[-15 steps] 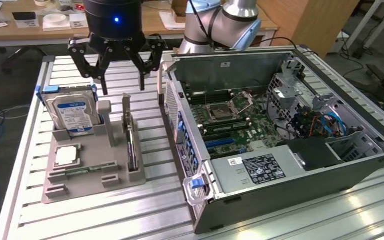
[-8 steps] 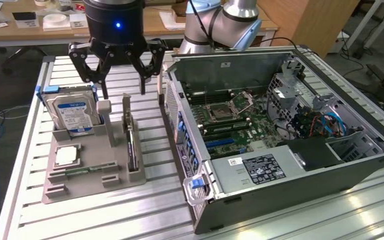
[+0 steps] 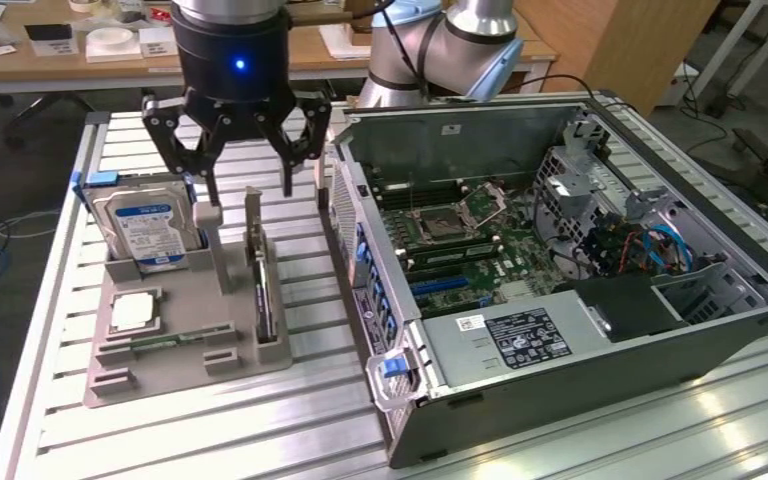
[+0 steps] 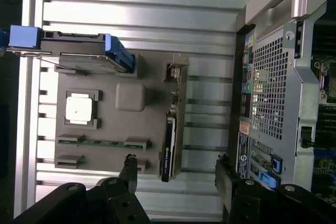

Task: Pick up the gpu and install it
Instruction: 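Pick up the gpu and move the gpu toward the slot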

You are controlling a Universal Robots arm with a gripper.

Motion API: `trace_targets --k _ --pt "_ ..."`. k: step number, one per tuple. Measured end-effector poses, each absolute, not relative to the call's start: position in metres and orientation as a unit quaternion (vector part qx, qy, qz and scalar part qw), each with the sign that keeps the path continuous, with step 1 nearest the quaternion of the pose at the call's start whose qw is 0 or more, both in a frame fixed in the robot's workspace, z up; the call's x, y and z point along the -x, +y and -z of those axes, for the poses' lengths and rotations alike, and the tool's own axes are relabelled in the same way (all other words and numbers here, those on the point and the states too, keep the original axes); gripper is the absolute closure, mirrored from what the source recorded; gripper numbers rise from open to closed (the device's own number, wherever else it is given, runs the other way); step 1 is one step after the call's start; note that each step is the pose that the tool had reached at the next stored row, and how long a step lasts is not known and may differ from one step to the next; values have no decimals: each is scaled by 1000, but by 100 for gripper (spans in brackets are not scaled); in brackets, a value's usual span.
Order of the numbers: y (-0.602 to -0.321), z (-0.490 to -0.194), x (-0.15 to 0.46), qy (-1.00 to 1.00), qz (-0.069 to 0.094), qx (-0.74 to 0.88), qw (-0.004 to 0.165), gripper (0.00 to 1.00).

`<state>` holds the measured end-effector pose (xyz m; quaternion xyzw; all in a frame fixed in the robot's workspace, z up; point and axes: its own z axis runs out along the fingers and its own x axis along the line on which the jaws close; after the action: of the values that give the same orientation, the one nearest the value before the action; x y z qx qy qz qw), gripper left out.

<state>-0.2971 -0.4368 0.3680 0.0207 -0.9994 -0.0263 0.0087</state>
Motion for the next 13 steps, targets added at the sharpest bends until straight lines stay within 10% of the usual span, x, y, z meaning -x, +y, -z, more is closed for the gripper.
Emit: trace_targets --k 13 --pt "-439 -354 295 -999 26 -21 9 29"
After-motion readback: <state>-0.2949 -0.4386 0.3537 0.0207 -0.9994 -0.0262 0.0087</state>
